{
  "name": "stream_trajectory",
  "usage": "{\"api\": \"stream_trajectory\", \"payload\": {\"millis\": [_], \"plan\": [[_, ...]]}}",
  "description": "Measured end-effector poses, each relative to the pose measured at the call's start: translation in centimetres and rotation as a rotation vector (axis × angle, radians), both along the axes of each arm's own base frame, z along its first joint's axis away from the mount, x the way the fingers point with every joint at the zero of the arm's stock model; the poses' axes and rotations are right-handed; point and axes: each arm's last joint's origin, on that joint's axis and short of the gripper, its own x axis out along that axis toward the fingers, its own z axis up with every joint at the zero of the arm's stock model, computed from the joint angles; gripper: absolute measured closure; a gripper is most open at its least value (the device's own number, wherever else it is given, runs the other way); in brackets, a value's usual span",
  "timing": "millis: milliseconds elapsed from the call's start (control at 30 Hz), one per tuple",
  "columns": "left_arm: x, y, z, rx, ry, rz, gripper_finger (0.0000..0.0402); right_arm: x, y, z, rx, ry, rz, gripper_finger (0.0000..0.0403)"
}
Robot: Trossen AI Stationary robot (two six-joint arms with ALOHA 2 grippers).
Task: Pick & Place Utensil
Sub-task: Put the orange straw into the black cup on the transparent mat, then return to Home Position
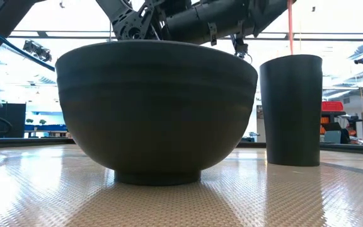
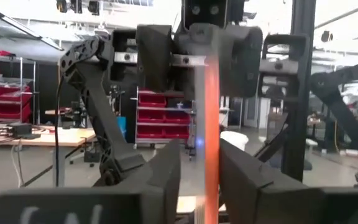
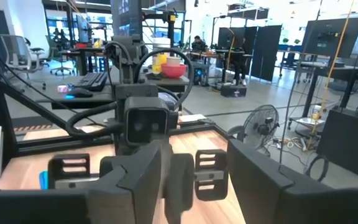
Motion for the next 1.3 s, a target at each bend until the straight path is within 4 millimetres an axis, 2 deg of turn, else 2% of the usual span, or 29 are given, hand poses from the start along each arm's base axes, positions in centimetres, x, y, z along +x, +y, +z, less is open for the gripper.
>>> {"api": "stream_trajectory", "payload": {"millis": [133, 333, 633, 833, 967, 1067, 1200, 1300], "plan": [[0.0, 0.0, 0.0, 0.027, -0.003, 0.011, 0.0275, -0.4, 0.0, 0.3, 0.012, -0.011, 0.014, 0.0218], [-0.1, 0.1, 0.5, 0.031, 0.014, 0.013, 0.0271, -0.8, -0.2, 0.6, 0.028, -0.025, 0.02, 0.0218], [-1.3, 0.9, 5.0, 0.134, 0.131, 0.055, 0.0272, -1.0, -0.5, 0.9, 0.032, -0.033, 0.02, 0.0218], [-2.2, 0.4, 6.9, 0.172, 0.185, 0.146, 0.0303, -1.2, -0.7, 1.4, 0.067, -0.065, 0.033, 0.0218], [-2.9, -0.5, 7.7, 0.163, 0.184, 0.171, 0.0338, -1.3, -0.7, 1.7, 0.057, -0.079, 0.143, 0.0218], [-4.4, -0.9, 7.7, 0.142, 0.148, 0.2, 0.0365, -1.3, -0.7, 1.8, 0.055, -0.083, 0.173, 0.0218], [-8.7, 0.0, 7.5, 0.102, 0.092, 0.287, 0.0393, -1.1, -1.0, 1.8, 0.043, -0.079, 0.156, 0.0218], [-12.1, 1.1, 7.3, 0.094, 0.092, 0.364, 0.0397, -1.0, -1.1, 1.8, 0.022, -0.074, 0.144, 0.0218]]}}
